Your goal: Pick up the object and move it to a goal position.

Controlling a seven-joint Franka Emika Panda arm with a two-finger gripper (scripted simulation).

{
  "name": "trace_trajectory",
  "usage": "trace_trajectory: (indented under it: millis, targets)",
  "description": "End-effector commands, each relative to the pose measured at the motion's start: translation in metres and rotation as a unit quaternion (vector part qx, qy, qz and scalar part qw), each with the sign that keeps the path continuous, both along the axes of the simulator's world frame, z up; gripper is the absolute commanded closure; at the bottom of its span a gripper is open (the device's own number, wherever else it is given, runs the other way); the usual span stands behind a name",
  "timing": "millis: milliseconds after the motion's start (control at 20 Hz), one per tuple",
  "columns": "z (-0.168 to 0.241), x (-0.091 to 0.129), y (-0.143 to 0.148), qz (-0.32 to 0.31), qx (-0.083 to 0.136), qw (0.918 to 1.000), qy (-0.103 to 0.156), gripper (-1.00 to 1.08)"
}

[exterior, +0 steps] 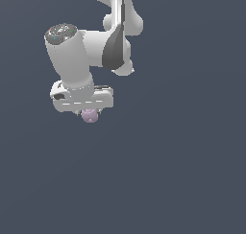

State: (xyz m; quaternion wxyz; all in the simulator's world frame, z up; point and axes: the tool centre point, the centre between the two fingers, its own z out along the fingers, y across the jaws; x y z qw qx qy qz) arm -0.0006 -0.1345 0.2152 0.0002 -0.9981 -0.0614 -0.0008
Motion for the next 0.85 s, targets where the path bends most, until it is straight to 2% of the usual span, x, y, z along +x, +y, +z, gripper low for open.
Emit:
trace_trajectory:
  millis: [0,400,800]
  targets:
    - [0.026,-0.001,-0.011,0.000,0.000,1.0000,0.001,1.08]
    - [0.081,-0.001,-0.034,0.000,0.000,1.0000,0.001,1.08]
    - [0.098,0.000,-0.042,0.000,0.000,1.0000,0.001,1.08]
